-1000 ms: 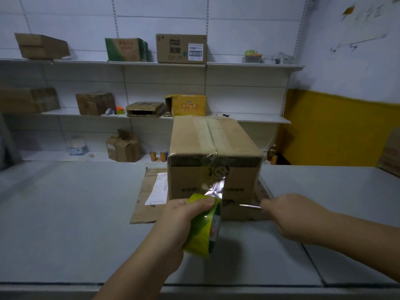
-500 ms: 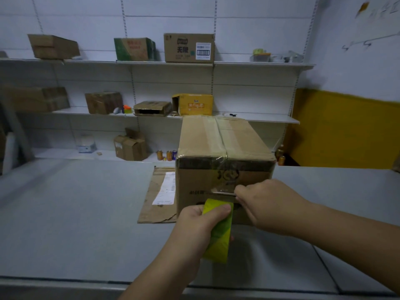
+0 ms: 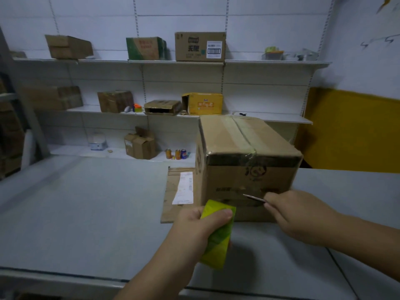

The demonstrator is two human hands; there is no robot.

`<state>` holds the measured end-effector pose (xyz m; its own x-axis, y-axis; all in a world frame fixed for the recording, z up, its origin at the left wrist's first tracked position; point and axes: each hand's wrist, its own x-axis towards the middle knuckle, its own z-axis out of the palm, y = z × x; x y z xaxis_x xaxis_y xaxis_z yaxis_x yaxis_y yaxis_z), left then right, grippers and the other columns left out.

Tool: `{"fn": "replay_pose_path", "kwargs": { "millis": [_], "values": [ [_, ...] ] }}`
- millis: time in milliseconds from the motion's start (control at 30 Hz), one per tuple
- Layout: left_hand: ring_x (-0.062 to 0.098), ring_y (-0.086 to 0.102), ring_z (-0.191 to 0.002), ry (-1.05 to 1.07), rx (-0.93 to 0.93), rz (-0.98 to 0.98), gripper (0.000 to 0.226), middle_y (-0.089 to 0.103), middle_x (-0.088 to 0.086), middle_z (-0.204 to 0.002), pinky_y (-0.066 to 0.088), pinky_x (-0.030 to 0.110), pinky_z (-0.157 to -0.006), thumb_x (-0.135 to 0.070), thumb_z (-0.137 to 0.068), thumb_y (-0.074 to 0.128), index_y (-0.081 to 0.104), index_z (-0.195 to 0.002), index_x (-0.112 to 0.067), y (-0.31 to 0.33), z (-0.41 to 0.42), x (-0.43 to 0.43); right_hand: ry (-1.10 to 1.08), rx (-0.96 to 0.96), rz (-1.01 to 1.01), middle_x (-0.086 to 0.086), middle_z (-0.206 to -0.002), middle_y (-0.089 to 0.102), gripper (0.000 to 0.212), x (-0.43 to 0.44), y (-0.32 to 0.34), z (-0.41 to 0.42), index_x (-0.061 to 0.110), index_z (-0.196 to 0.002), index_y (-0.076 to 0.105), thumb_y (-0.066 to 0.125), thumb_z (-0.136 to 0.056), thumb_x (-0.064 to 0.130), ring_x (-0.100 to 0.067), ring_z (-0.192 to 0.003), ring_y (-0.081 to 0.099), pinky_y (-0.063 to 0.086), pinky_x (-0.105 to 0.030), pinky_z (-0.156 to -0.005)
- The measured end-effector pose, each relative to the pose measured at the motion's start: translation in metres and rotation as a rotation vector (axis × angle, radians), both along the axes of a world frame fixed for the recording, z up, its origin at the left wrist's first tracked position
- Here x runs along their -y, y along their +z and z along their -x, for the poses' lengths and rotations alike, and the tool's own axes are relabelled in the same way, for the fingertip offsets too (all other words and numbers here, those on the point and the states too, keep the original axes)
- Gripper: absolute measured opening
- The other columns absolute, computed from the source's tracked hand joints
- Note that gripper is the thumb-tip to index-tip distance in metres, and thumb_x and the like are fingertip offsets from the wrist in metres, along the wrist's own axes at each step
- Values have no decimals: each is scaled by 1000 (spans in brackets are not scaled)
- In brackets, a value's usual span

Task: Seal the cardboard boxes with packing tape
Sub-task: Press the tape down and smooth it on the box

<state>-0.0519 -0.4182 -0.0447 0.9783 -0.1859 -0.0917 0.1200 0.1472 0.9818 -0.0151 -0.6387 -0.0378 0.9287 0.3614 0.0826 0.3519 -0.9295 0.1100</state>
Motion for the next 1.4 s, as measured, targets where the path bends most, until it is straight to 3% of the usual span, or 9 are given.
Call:
{"fn": "replay_pose_path", "kwargs": {
  "millis": [133, 267, 433, 567, 733, 1000, 1133, 1267, 1400],
  "values": [
    [8, 53, -46, 24, 5, -82, 27, 54, 0, -51, 43, 18, -47, -32, -76, 68, 59, -59, -13, -19, -7, 5, 137, -17, -272, 12, -65, 43, 30, -2, -6, 13, 36, -69, 33, 32, -98, 41, -9, -61, 44, 35, -30, -60],
    [7, 53, -58, -108, 127, -170, 32, 55, -7, -56, 44, 19, -55, -46, -69, 58, 61, -72, -14, -33, -8, 13, 190, 99, -452, 12, -62, 47, 26, 6, -23, 16, 38, -68, 39, 32, -91, 48, -6, -64, 47, 29, -21, -52],
    [5, 58, -66, -284, 280, -234, 27, 61, -1, -69, 47, 20, -63, -32, -84, 65, 66, -84, -5, -43, -6, 6, 171, 406, -938, 8, -71, 60, 20, 21, -3, 18, 35, -103, 57, 40, -93, 37, -7, -54, 55, 40, -11, -48],
    [-3, 59, -71, -254, 555, -654, 14, 64, -20, -77, 44, 11, -63, -45, -79, 67, 65, -76, -31, -33, -7, -23, -44, 608, -998, 3, -66, 61, 21, 57, -5, 16, 22, -111, 55, 46, -94, 30, -1, -61, 57, 40, -7, -55],
    [4, 50, -68, -338, 930, -1246, 29, 59, -12, -72, 30, 11, -57, -53, -79, 63, 57, -72, -25, -30, -12, -41, -534, 260, -576, 3, -77, 67, 5, 106, -61, 7, 24, -85, 61, 66, -87, 25, -18, -74, 61, 48, -33, -66],
    [14, 52, -65, -322, 760, -948, 30, 56, -10, -62, 35, 17, -54, -45, -78, 67, 54, -62, -23, -37, -9, -41, -519, 291, -211, -10, -95, 63, 26, 103, -83, 16, 15, -108, 70, 63, -85, 24, -33, -90, 57, 50, -40, -72],
    [12, 53, -70, -383, 734, -951, 30, 60, -3, -70, 40, 19, -59, -46, -79, 65, 61, -72, -18, -36, -1, -35, -178, 501, -539, -1, -92, 65, 14, 49, -57, 39, 16, -97, 71, 65, -86, 20, -15, -84, 59, 44, -29, -71],
    [3, 48, -71, -412, 881, -1070, 32, 53, -16, -67, 32, 14, -60, -59, -79, 57, 51, -66, -30, -39, -1, -27, 103, -157, -936, 16, -114, 57, 33, -25, -34, 45, 30, -120, 59, 64, -89, 22, 3, -101, 56, 48, -16, -87],
    [2, 45, -69, -335, 955, -1201, 24, 53, -16, -78, 27, 10, -58, -61, -85, 48, 46, -81, -37, -38, 5, -29, 90, -191, -1013, 11, -99, 62, 13, -47, -32, 40, 33, -86, 63, 66, -87, 19, -3, -92, 60, 54, -28, -84]
  ]
}}
